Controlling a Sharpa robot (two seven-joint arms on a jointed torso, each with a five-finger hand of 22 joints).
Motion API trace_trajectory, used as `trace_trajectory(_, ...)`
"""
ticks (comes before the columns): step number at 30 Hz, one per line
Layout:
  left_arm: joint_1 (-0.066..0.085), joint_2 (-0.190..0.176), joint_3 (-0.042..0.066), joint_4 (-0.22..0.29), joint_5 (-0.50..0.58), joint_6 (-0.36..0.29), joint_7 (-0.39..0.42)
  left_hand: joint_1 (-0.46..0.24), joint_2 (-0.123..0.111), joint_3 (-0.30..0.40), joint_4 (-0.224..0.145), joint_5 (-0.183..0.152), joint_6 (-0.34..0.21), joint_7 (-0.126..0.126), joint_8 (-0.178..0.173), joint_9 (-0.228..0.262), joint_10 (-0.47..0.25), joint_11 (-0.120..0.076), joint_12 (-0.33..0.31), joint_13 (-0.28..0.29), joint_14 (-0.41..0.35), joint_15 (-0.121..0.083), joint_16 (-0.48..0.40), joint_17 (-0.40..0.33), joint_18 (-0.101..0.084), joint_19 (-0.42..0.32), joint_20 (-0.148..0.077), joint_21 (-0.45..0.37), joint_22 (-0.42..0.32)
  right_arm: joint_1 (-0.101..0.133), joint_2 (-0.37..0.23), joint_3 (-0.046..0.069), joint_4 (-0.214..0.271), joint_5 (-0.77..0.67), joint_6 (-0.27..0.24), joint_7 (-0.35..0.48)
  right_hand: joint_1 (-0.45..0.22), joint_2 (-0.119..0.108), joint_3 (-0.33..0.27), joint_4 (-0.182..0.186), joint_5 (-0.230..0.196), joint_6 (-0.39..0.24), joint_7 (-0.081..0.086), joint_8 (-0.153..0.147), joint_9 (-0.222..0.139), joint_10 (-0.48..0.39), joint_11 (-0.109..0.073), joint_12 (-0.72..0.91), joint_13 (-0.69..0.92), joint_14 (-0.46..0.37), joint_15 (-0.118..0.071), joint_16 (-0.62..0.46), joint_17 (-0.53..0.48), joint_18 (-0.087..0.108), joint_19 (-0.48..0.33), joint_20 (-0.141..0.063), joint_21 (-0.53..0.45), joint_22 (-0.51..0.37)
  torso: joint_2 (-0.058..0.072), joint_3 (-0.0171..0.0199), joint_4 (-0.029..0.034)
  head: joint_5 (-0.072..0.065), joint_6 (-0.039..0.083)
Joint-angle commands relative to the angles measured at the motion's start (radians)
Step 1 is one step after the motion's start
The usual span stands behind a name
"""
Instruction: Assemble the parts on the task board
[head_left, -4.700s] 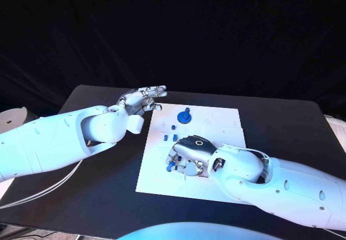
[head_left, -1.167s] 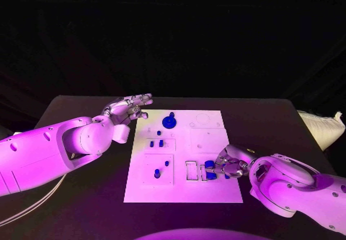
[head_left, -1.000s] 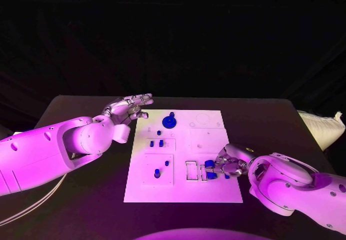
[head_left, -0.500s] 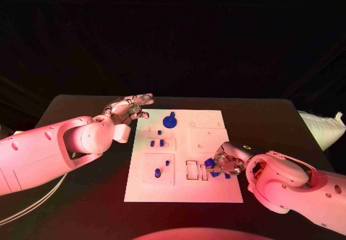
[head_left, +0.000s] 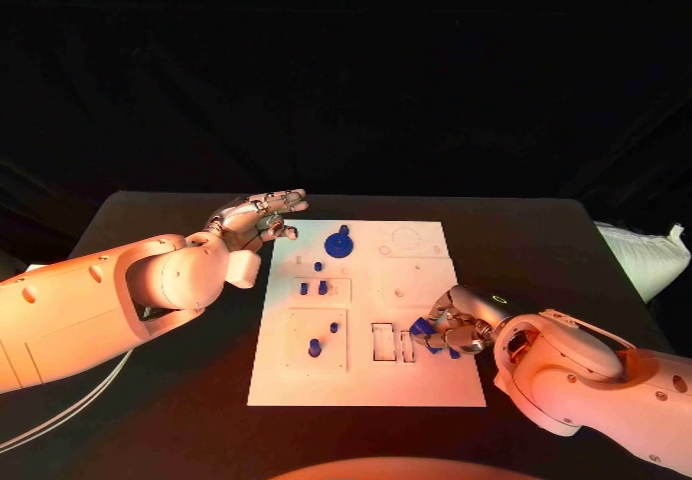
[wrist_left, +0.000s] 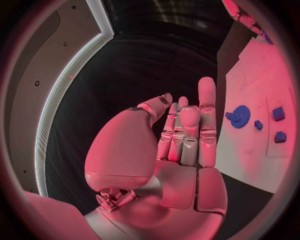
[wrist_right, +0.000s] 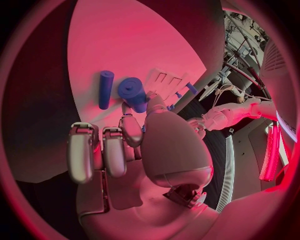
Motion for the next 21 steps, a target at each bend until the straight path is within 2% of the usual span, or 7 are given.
trace_trajectory(1, 0.000, 0.002, 0.001, 0.001, -0.008, 0.021, 0.002, -0.001, 0.001, -0.001, -0.003, -0.001, -0.007, 0.003, 0.001, -0.001, -0.007, 0.001, 0.007, -0.002, -0.007, -0.001, -0.004, -0.001, 0.018, -0.006, 0.003, -0.004, -0.002, -0.003, -0.002, 0.000, 0.016, 0.117, -0.077, 0.007, 0.012, 0.031, 0.002, 0.008, 0.011, 0.022, -0.014, 0.005, 0.014, 0.019, -0.020, 0.027, 0.220, 0.085, -0.007, 0.006, 0.161, -0.019, 0.038, -0.003, 0.006, 0.097, 0.000, -0.0004, -0.0005, 0.001, 0.001)
trace_trajectory(8, -0.001, 0.003, 0.001, 0.001, -0.008, 0.022, 0.002, -0.001, 0.001, -0.001, -0.003, -0.001, -0.007, 0.003, 0.001, -0.001, -0.007, 0.001, 0.007, -0.002, -0.007, -0.001, -0.004, -0.001, 0.018, -0.006, 0.003, -0.004, -0.002, 0.000, -0.012, 0.007, 0.040, 0.158, -0.152, 0.022, 0.002, 0.028, 0.009, 0.020, 0.032, 0.027, -0.016, 0.007, 0.018, 0.023, -0.022, 0.031, 0.227, 0.086, -0.009, 0.008, 0.165, -0.020, 0.040, -0.005, 0.009, 0.100, 0.000, -0.0007, 0.0001, 0.001, 0.001)
trace_trajectory(12, -0.002, 0.004, 0.001, 0.000, -0.008, 0.022, 0.002, -0.001, 0.001, -0.001, -0.003, -0.001, -0.007, 0.003, 0.001, -0.001, -0.007, 0.001, 0.007, -0.002, -0.007, -0.001, -0.004, -0.001, 0.018, -0.006, 0.003, -0.004, -0.002, 0.003, -0.015, 0.010, 0.052, 0.166, -0.171, 0.032, 0.000, 0.027, 0.012, 0.024, 0.039, 0.031, -0.019, 0.008, 0.020, 0.026, -0.023, 0.035, 0.231, 0.087, -0.010, 0.010, 0.170, -0.021, 0.042, -0.006, 0.012, 0.104, -0.001, -0.0008, 0.0013, 0.001, 0.001)
trace_trajectory(16, -0.002, 0.004, 0.000, 0.000, -0.008, 0.022, 0.002, -0.001, 0.001, -0.001, -0.003, -0.001, -0.007, 0.003, 0.001, -0.001, -0.007, 0.001, 0.007, -0.002, -0.007, -0.001, -0.004, -0.001, 0.018, -0.006, 0.003, -0.004, -0.002, 0.004, -0.010, 0.012, 0.058, 0.180, -0.167, 0.034, 0.003, 0.025, 0.016, 0.023, 0.042, 0.034, -0.021, 0.010, 0.022, 0.028, -0.025, 0.036, 0.233, 0.088, -0.011, 0.012, 0.173, -0.022, 0.043, -0.007, 0.014, 0.108, 0.000, -0.0009, 0.0015, 0.003, 0.002)
trace_trajectory(21, -0.003, 0.005, 0.000, 0.001, -0.008, 0.023, 0.002, -0.001, 0.001, -0.001, -0.003, -0.001, -0.007, 0.003, 0.001, -0.001, -0.007, 0.001, 0.007, -0.002, -0.007, -0.001, -0.004, -0.001, 0.018, -0.006, 0.003, -0.004, -0.002, 0.005, 0.012, 0.012, 0.059, 0.200, -0.137, 0.026, 0.003, 0.024, 0.016, 0.024, 0.040, 0.035, -0.021, 0.010, 0.022, 0.029, -0.025, 0.036, 0.233, 0.088, -0.012, 0.013, 0.174, -0.022, 0.043, -0.007, 0.014, 0.108, 0.000, -0.0016, 0.0010, 0.006, 0.000)
